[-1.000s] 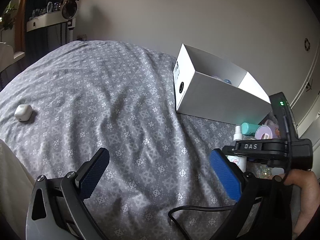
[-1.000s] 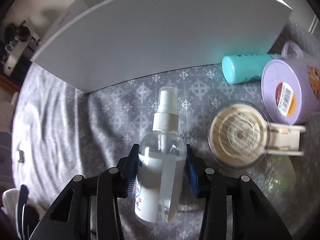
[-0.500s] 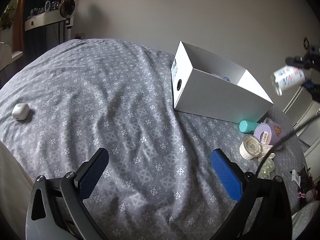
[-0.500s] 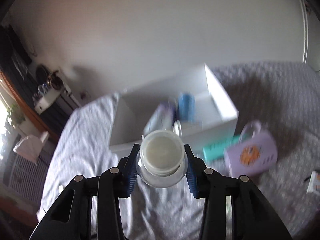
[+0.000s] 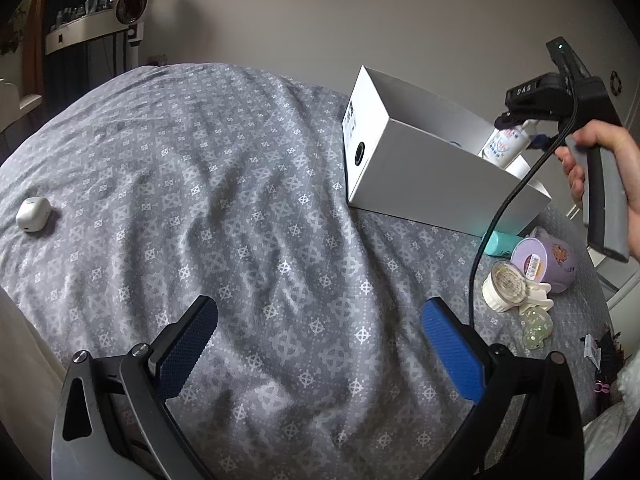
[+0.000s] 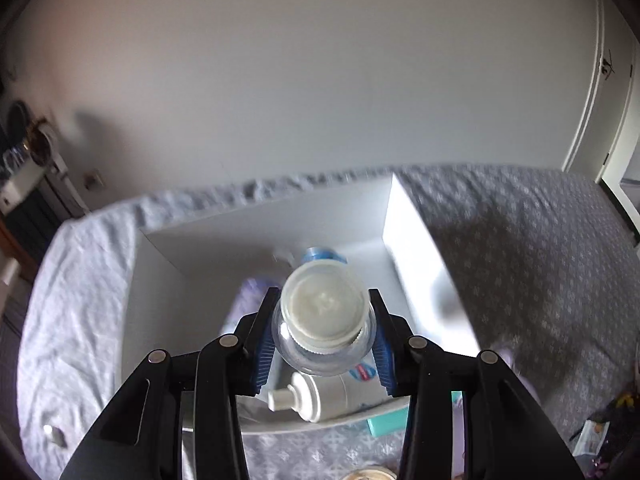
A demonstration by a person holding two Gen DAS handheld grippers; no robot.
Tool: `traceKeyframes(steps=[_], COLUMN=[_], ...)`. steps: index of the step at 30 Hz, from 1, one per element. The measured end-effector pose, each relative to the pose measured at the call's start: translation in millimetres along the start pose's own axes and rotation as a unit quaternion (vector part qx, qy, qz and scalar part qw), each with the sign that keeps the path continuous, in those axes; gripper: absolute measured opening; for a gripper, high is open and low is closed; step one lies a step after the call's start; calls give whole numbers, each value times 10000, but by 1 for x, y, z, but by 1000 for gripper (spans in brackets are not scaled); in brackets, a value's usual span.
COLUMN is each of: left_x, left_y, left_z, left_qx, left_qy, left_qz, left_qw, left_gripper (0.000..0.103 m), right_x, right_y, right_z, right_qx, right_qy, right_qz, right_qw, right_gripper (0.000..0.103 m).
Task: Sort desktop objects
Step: 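Drop the pump bottle into the white box by opening the right tool, then grasp the round gold-lidded jar with the left tool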
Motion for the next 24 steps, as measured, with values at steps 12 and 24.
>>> traceKeyframes(steps=[12, 24], left_x=[-1, -7], left_y=[0, -37], left_z=[-2, 74], left_qx=[45, 1265], left_qy=[94, -791], left_qz=[35, -427], left_qw=[9999, 9879], left_gripper=[102, 102], right_x=[-98, -259], right_y=[-80, -238], right_z=[28, 108], right_qx=[13, 262], right_qy=[107, -558], right_qz=[886, 1451], right_qw=[9960, 9875], right_gripper=[86, 103])
Point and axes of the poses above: each gripper's, at about its wrist camera, not at the fingertips, and x roughly the way its jaws point, z to its right, y to its top, the point moved 9 cm from there along x, roughly the way its jaws point, and after that the axes turned 14 degrees about -x, right-handed, at the moved point
